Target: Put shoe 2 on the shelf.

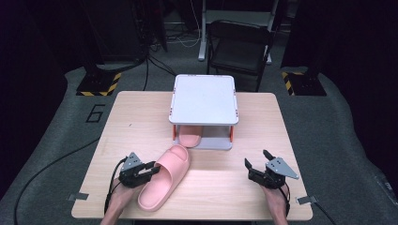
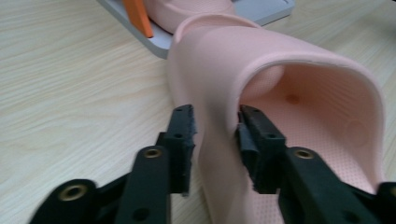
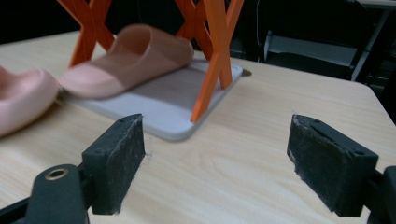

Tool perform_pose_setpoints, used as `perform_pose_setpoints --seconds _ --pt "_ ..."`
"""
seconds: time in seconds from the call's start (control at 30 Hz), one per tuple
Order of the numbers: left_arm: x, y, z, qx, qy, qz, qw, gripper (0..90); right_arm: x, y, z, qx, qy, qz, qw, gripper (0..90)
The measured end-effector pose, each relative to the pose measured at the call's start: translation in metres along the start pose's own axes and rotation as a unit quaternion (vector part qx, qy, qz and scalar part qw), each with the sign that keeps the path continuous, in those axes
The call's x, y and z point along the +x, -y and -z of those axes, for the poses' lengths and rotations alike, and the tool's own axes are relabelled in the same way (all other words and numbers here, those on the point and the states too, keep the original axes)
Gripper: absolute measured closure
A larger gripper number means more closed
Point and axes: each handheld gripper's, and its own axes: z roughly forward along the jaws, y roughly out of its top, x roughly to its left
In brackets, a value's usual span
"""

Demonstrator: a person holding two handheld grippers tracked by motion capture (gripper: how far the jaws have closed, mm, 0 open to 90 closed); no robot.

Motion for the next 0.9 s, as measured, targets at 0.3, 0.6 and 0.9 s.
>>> perform_pose_setpoints --seconds 0.3,0.6,0.9 --pt "-0.005 -0.006 0.002 -0.005 -0.011 0.000 0.9999 81.2 0.003 -0.047 -0.015 -0.034 -0.019 -0.002 0.9992 18.7" --pt "-0.027 -0.025 -0.011 -0.015 0.008 -0.012 0.9998 80.8 0.015 -0.122 -0.070 -0.029 -0.069 0.022 0.9969 19.8" --pt "-0.050 -0.054 -0.052 -0.026 0.006 -0.024 0.9994 80.7 0.010 -0.133 -0.125 0.029 -0.108 -0.011 0.9936 22.5"
